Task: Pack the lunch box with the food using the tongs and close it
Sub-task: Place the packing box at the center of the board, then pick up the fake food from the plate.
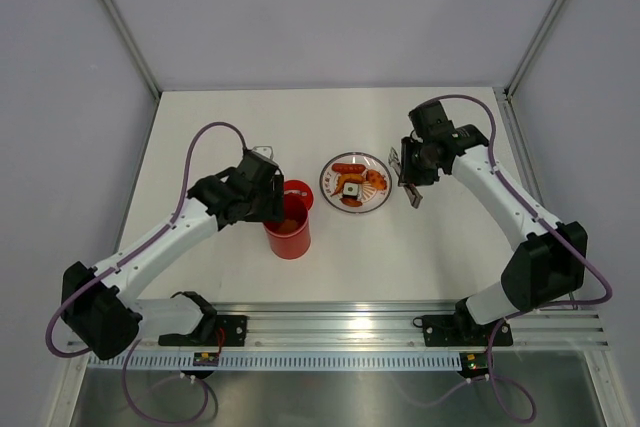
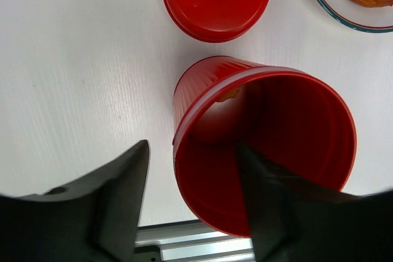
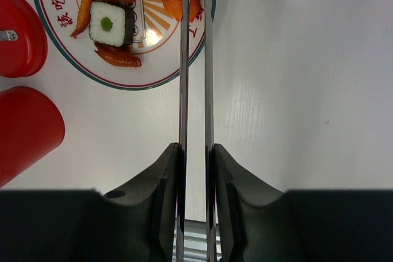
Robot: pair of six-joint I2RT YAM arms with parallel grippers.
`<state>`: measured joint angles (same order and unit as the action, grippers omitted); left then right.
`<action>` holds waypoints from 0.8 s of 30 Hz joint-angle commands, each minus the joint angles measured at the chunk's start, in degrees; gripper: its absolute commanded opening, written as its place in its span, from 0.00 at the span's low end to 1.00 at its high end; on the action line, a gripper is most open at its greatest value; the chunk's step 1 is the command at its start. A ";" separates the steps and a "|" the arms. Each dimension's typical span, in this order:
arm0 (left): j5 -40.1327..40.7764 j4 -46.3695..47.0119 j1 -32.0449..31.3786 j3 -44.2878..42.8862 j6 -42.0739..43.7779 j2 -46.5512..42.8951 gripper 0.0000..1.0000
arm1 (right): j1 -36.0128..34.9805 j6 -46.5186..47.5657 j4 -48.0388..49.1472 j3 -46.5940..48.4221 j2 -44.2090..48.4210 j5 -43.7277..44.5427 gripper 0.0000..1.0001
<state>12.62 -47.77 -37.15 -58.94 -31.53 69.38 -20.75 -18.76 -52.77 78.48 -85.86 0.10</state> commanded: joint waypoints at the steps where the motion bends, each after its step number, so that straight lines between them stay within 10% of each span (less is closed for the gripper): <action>1: -1.54 2.24 -0.38 -3.46 0.15 0.49 0.67 | -0.60 -1.54 0.83 -1.13 1.14 1.31 0.34; 13: 1.43 -4.43 -0.74 -15.58 2.87 -1.44 0.99 | -4.73 -1.19 -1.45 -2.89 3.33 2.72 0.42; 24: 4.69 -5.76 6.03 -17.80 5.34 -2.32 0.99 | -7.02 0.57 -2.60 -0.17 0.61 4.29 0.44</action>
<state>15.88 -53.98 -32.38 -77.21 -27.66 68.31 -26.76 -19.22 -55.27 75.61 -85.08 2.52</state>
